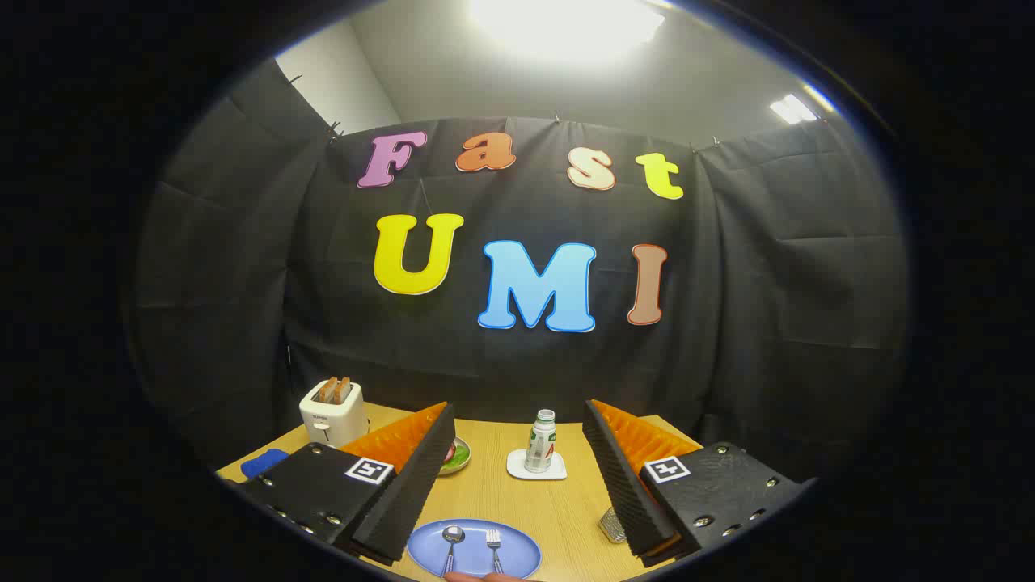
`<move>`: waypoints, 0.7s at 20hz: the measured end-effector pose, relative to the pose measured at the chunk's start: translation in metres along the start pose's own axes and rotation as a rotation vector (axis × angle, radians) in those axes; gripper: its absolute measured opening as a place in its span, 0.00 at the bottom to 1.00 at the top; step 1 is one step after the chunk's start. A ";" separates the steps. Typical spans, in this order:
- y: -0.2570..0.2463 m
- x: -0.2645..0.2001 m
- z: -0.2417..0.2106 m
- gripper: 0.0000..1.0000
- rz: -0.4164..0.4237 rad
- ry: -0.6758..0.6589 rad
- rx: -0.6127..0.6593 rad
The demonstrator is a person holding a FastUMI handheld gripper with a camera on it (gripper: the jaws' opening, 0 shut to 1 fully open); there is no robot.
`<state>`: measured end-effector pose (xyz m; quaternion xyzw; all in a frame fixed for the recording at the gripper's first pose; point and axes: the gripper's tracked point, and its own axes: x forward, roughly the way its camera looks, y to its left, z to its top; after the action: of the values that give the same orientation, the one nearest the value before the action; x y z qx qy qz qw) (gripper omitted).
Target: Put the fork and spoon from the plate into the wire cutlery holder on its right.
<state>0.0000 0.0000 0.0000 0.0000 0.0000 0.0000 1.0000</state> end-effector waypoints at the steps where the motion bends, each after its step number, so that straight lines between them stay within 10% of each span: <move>1: 0.000 -0.001 -0.003 0.97 0.000 0.008 0.006; 14: -0.004 -0.002 -0.021 0.97 0.003 0.067 0.010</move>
<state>-0.0016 -0.0042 -0.0207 0.0051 0.0337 0.0017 0.9994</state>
